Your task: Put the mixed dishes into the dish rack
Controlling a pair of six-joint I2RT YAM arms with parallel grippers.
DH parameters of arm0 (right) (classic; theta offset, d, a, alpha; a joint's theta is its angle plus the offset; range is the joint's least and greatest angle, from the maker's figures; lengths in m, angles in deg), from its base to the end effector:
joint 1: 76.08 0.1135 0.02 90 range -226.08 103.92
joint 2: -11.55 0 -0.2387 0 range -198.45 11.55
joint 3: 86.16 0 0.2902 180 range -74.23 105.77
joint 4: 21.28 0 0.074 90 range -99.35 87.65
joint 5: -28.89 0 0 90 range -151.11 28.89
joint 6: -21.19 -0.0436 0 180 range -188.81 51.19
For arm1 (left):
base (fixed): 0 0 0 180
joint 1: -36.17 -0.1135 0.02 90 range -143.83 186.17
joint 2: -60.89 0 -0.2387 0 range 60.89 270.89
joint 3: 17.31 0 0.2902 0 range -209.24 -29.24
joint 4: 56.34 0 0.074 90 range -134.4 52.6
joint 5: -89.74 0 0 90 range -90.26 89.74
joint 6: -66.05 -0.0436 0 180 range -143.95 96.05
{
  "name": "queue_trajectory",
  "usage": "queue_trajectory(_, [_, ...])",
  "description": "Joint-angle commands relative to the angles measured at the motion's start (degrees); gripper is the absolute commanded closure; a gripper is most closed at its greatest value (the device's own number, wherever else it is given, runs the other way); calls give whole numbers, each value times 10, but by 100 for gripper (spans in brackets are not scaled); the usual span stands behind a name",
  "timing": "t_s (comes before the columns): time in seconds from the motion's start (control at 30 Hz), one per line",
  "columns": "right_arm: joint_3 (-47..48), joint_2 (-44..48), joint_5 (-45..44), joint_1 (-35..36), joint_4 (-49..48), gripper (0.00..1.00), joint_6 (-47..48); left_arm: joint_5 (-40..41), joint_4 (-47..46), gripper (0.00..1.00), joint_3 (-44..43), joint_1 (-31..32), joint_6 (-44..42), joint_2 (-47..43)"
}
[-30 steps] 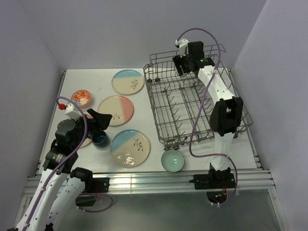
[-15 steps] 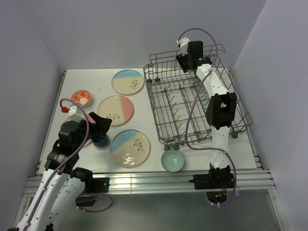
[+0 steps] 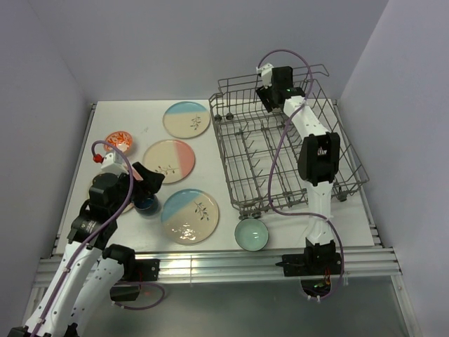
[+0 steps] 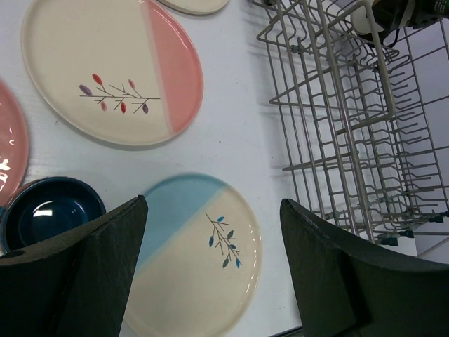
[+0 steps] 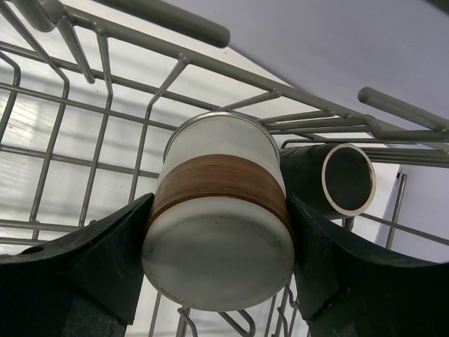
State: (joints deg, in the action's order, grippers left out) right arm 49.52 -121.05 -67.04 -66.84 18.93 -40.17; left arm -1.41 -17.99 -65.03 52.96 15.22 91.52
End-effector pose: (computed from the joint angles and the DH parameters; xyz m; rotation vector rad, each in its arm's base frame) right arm 0.5583 0.0863 0.2340 -0.6697 2.1286 -0.3008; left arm 0.1927 -0.0591 0.2778 -0.3748 1.9654 -0.6597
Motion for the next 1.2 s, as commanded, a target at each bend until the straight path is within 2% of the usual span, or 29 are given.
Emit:
queue_trajectory(0.0, [3, -5, 11, -7, -42, 99, 9, 8, -12, 17, -9, -3, -8, 6])
queue_trajectory(0.33, [-19, -6, 41, -19, -16, 87, 10, -2, -29, 17, 6, -3, 3, 7])
queue_trajectory(0.53, [-3, -23, 43, -24, -10, 66, 0, -4, -26, 17, 5, -2, 5, 9])
queue_trajectory(0.57, [4, -27, 42, -25, -9, 58, -3, -4, -24, 17, 4, -3, 5, 8])
queue_trajectory(0.73, [10, -35, 43, -25, -5, 34, -8, 1, -16, 17, 5, -3, 20, 3])
queue_trajectory(0.97, [5, -26, 44, -25, -13, 24, -15, 4, -10, 17, 3, -3, 33, -3])
queue_trajectory(1.17, [-4, -6, 54, -25, -22, 10, -26, 2, -12, 17, -2, -3, 34, 2])
